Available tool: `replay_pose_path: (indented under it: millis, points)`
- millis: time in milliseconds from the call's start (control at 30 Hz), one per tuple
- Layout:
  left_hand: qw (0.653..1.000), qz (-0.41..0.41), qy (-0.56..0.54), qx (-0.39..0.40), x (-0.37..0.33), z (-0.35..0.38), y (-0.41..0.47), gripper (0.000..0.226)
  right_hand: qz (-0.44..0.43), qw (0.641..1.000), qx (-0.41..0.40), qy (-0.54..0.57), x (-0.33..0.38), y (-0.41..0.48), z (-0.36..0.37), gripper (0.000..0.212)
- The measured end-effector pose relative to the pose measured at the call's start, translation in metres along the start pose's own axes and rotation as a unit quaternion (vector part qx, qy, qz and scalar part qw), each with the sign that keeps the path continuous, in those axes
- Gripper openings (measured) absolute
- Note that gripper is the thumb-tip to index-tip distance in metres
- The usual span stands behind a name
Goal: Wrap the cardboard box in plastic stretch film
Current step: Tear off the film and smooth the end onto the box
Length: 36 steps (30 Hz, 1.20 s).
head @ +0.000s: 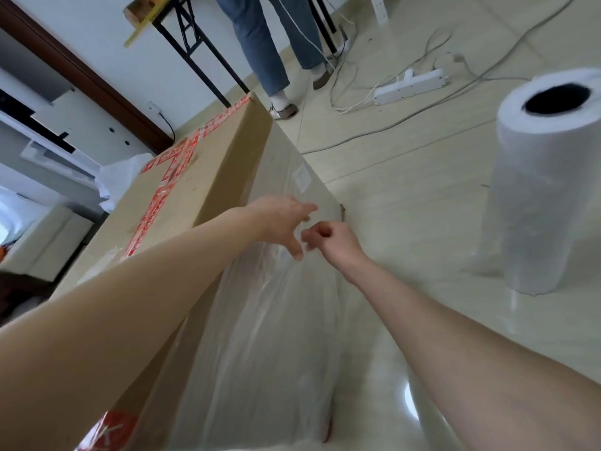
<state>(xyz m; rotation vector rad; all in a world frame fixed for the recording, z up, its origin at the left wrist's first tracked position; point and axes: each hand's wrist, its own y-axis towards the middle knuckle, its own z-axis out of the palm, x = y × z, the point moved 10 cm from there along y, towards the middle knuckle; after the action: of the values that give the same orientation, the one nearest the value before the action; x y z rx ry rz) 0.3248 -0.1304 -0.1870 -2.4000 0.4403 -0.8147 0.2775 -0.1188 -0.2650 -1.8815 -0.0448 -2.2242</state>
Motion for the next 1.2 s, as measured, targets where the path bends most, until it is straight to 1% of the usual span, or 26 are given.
replay_pose_path:
  millis: [33,67,100,133,167,200,333,400,533,667,800,967,1067,1133,1200]
  points:
    - [0.998,-0.021,-0.055,0.033,0.006,0.008,0.002,0.093,-0.002,1.0,0.006,0.001,0.0,0.0,-0.001,0.015]
    - [0.994,-0.032,-0.087,0.051,0.01,0.011,0.003,0.082,-0.004,1.0,0.011,0.0,0.0,0.0,-0.001,0.015]
    - [0.993,-0.034,-0.1,0.054,0.012,0.012,0.004,0.063,-0.007,1.0,0.015,-0.001,0.0,0.0,-0.002,0.015]
    - [0.993,-0.035,-0.102,0.043,0.016,0.01,0.005,0.043,-0.01,1.0,0.021,-0.001,0.0,0.0,-0.002,0.016]
    - [0.994,-0.035,-0.1,0.028,0.019,0.007,0.006,0.029,-0.012,1.0,0.027,0.003,-0.001,0.0,-0.002,0.016]
    - [0.995,-0.035,-0.096,0.015,0.022,0.003,0.005,0.023,-0.011,0.999,0.035,0.009,-0.003,0.0,-0.001,0.017]
    - [0.999,-0.04,-0.034,-0.012,0.031,-0.011,0.001,0.025,0.021,0.996,0.087,-0.003,-0.016,-0.004,0.006,0.025]
    - [0.999,-0.04,-0.022,-0.02,0.034,-0.014,-0.001,0.027,0.032,0.995,0.097,-0.014,-0.024,-0.004,0.005,0.027]
    - [0.999,-0.028,-0.032,-0.027,0.035,-0.013,-0.002,0.023,0.026,0.995,0.085,-0.043,-0.028,-0.003,0.0,0.021]
    - [0.999,-0.015,-0.047,-0.013,0.033,-0.007,-0.001,0.021,0.022,0.995,0.071,-0.066,-0.03,0.0,-0.004,0.031]
    - [0.998,-0.017,-0.059,-0.009,0.031,-0.007,-0.004,0.022,0.016,0.995,0.063,-0.079,-0.031,0.002,-0.007,0.028]
    - [0.999,-0.035,-0.017,-0.021,0.033,-0.019,-0.01,0.02,0.021,0.994,0.044,-0.096,-0.032,0.0,-0.015,0.03]
    - [0.999,-0.027,0.02,-0.032,0.031,-0.022,-0.011,0.021,0.021,0.994,0.046,-0.096,-0.032,-0.002,-0.019,0.024]
    - [0.998,-0.021,0.034,-0.038,0.031,-0.021,-0.011,0.021,0.018,0.995,0.047,-0.081,-0.033,-0.002,-0.019,0.024]
    - [0.998,-0.018,0.038,-0.046,0.032,-0.022,-0.011,0.019,0.018,0.996,0.064,-0.053,-0.036,-0.004,-0.019,0.024]
